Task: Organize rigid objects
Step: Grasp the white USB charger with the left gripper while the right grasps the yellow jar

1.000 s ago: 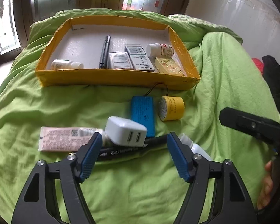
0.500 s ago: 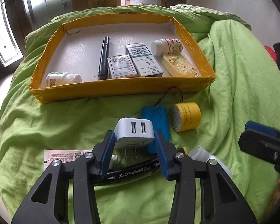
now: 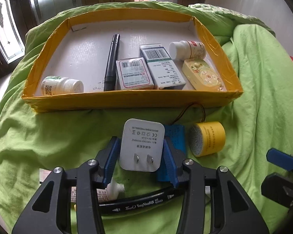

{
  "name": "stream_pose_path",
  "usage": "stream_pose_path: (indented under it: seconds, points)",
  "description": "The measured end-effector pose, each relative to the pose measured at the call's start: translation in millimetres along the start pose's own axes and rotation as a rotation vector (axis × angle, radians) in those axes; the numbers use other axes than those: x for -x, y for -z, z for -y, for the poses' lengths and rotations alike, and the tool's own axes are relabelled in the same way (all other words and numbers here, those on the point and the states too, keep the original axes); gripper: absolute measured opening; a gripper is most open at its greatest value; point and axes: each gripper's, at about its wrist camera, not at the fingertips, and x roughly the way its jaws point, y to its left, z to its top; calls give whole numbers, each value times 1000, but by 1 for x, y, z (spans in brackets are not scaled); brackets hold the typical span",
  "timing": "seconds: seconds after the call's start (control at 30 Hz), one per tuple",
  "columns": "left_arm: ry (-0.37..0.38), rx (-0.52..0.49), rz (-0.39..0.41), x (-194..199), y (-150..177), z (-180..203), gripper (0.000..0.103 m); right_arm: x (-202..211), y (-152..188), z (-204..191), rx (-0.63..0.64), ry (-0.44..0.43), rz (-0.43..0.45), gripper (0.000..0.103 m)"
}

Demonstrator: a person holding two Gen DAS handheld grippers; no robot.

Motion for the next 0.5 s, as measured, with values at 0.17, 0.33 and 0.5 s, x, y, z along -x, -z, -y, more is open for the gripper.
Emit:
stream_pose_path:
  seconds: [0.17, 0.33, 0.5]
  points:
    - [62, 41, 7, 16, 4, -14, 41, -4, -1, -1, 12, -4, -17, 77]
    - [138, 61, 80, 76, 29, -35, 41, -6, 0, -2, 14, -25, -27, 77]
    - [160, 51, 17, 96, 60, -48, 41, -8, 1, -3, 12, -16, -28, 77]
